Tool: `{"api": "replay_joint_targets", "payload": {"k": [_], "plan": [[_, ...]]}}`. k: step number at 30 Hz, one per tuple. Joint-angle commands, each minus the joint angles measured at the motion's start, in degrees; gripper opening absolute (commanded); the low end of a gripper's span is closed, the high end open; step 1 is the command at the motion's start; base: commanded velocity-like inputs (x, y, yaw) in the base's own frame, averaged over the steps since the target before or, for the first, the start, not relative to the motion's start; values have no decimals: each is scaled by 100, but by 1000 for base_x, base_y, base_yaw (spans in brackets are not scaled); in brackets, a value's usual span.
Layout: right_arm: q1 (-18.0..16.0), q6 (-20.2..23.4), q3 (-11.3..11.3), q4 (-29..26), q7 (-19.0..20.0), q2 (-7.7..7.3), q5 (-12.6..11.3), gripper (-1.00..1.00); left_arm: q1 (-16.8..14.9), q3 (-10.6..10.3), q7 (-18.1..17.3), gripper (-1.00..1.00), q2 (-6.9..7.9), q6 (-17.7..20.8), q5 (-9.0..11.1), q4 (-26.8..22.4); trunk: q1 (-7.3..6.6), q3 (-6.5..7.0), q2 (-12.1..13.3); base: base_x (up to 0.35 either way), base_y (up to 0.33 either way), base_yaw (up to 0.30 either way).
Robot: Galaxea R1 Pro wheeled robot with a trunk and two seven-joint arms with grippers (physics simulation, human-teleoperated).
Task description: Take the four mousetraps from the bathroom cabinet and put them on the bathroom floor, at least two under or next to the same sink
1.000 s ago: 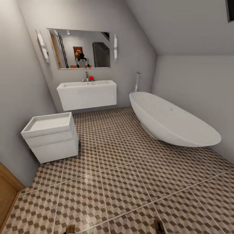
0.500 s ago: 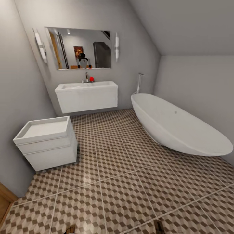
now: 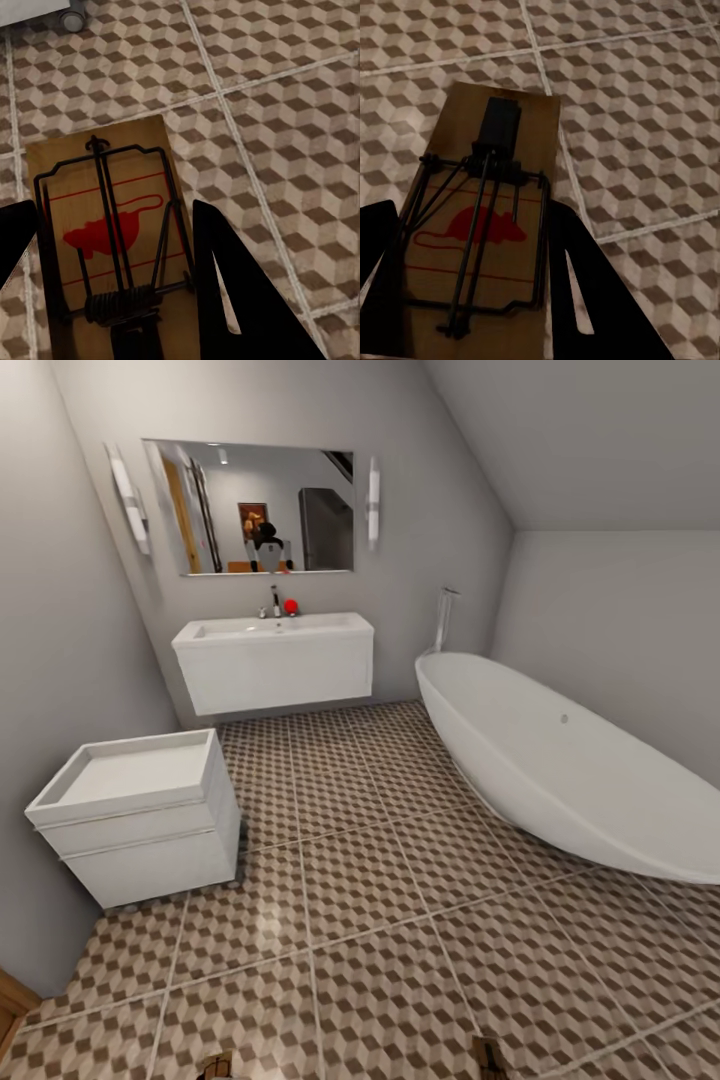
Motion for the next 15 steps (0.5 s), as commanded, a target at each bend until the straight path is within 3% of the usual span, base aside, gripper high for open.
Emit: {"api": "replay_joint_targets", "payload": {"k": [1,9,15], "plan": [[-3,-14,14,3,-43,-2,12,-100,-10,-22,55,-100,-2,-26,-60,23,3,-5,-2,331,0,129],[-1,-14,14,3,-43,-2,12,-100,-10,-22,53,-100,-2,-26,-60,23,3,-5,-2,331,0,126],[0,-12,14,3,-43,-2,12,-100,-10,-22,53,-100,-2,-26,-60,23,3,-5,-2,331,-12,24]]}}
